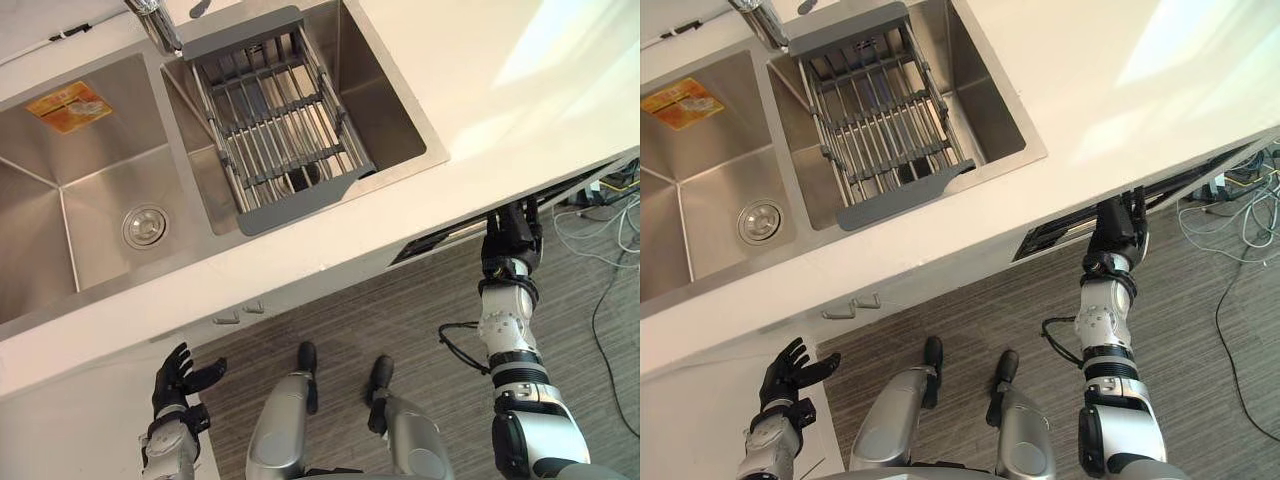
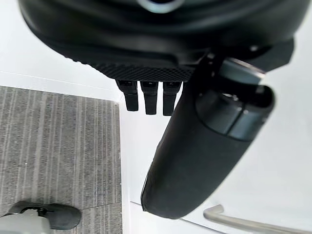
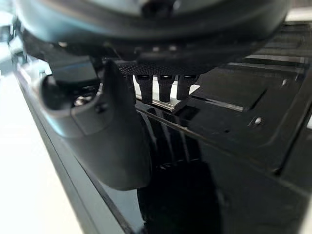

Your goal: Walk over to the sink, pick up the cup, carry it to the dishwasher, place the cup inside the dishwasher, then close the dishwasher door

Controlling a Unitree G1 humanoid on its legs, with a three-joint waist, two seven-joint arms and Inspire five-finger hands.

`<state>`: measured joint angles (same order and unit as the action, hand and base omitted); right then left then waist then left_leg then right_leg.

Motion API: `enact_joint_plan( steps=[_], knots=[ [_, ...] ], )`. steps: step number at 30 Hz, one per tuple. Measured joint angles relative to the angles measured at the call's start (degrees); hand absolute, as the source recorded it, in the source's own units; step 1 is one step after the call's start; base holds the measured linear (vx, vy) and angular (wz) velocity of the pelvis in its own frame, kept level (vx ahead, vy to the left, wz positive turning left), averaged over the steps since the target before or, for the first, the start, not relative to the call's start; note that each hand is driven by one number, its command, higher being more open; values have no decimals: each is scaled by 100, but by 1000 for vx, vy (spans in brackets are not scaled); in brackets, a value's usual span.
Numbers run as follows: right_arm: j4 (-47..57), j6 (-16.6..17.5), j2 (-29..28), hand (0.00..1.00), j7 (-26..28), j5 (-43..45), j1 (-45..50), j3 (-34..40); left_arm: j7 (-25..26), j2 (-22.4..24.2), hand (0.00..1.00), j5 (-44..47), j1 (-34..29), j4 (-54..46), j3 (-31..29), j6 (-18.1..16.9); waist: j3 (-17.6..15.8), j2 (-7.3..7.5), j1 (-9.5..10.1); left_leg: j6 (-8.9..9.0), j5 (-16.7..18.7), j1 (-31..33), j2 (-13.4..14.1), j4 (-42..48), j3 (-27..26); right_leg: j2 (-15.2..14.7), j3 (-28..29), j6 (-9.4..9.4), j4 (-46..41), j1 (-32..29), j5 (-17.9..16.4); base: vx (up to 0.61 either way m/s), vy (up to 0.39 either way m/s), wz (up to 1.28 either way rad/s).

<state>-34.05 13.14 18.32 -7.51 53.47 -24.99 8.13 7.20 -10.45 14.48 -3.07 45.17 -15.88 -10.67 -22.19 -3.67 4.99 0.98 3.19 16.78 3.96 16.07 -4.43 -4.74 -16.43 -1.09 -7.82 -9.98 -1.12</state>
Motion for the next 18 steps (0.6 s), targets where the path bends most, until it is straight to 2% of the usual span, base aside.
enact_joint_plan(
  steps=[2, 4, 9, 13, 18],
  knots=[
    [28, -201, 143, 90, 243, -786, 462, -307, 0, -2, 90, -5, -7, 42, 1, 41, 24, 33, -73, 24, -34, -176, -26, -104, 59, -1, -79, -4, 97, 200, 1, 18, -11, 14],
    [89, -362, 151, 90, 337, -1195, 756, -370, -1, -12, 90, -25, -6, 38, 2, 40, 56, 76, -104, 32, -57, -264, -55, -184, 103, -14, -128, -17, 130, 293, -8, 44, -6, 19],
    [188, -802, -5, 90, 536, -2815, 2195, -327, -35, -26, 90, -267, -98, 35, 71, 48, 427, 186, -154, 1, -160, -580, -251, -534, 307, -159, -377, -146, 236, 620, -110, 68, 21, 27],
    [190, -855, -77, 90, 645, -3741, 2956, 48, -184, -32, 90, -511, -254, 32, 86, 49, 742, 258, -339, -67, -327, -863, -460, -930, 500, -331, -609, -259, 285, 864, -184, 77, 49, 30],
    [190, -859, -97, 90, 767, -4606, 3243, 189, -379, -118, 90, -683, -349, 41, 209, 65, 949, 387, -351, -86, -503, -1118, -531, -1271, 581, -395, -724, -291, 305, 1019, -205, 19, 22, 13]
  ],
)
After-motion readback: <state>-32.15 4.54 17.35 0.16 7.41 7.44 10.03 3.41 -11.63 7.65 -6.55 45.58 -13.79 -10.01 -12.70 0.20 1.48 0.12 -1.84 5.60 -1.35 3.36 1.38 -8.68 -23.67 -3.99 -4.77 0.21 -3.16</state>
